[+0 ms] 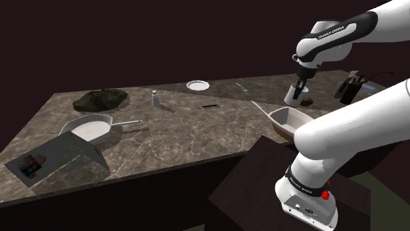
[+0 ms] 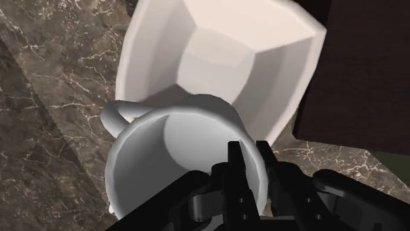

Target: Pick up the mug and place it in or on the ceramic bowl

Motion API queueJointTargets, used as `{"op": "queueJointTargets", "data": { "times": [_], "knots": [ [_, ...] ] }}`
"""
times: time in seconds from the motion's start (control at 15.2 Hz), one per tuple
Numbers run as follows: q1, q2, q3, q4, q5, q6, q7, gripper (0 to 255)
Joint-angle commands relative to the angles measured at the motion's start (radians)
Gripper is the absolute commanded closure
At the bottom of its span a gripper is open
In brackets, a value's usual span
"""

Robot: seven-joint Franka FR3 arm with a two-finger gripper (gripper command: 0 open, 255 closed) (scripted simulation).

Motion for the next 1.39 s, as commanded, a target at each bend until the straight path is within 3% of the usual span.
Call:
{"op": "queueJointTargets", "data": {
  "times": [0.0, 0.13, 1.32],
  "knots": [
    [-0.030, -0.019, -0.033, 0.002, -0.023, -0.011, -0.048, 255],
    [-0.058, -0.036, -0.065, 0.004, -0.045, -0.022, -0.094, 255],
    [-0.018, 0.160, -0.185, -0.113, -0.054, 0.288, -0.110, 255]
  ]
}}
